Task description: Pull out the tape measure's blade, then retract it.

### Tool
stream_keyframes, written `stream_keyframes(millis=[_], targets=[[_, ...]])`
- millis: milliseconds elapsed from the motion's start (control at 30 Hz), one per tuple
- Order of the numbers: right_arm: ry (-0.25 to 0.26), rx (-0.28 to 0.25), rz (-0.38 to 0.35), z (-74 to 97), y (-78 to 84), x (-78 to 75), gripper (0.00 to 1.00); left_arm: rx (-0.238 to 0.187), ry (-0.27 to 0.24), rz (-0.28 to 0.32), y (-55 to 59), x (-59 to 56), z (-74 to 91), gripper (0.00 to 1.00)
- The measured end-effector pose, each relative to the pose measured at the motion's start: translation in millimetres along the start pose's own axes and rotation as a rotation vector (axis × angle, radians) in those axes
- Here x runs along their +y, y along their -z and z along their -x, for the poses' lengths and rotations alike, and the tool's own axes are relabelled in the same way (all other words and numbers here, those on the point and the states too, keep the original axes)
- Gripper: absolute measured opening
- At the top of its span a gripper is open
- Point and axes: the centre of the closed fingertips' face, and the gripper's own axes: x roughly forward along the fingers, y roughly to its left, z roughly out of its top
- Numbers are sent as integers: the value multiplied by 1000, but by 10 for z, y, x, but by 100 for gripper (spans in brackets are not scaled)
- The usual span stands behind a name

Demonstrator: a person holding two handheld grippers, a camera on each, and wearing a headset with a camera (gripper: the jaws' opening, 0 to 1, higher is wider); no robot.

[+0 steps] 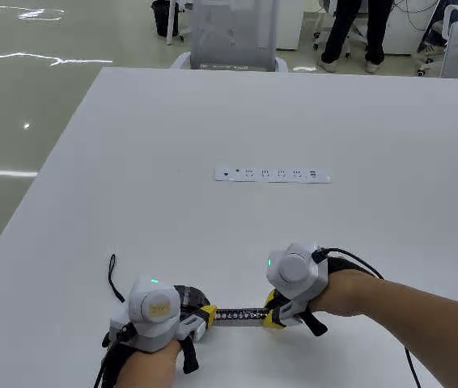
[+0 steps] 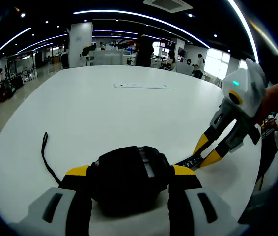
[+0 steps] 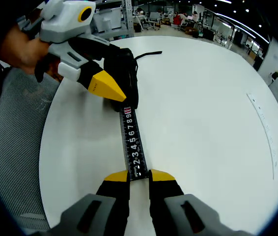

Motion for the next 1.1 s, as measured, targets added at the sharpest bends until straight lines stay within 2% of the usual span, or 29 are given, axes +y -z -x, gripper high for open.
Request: stream_keyframes(millis=[1100], targets=[[-3,-28,11,-66,-147,35,14,-2,5,6,2,-6,0,59]])
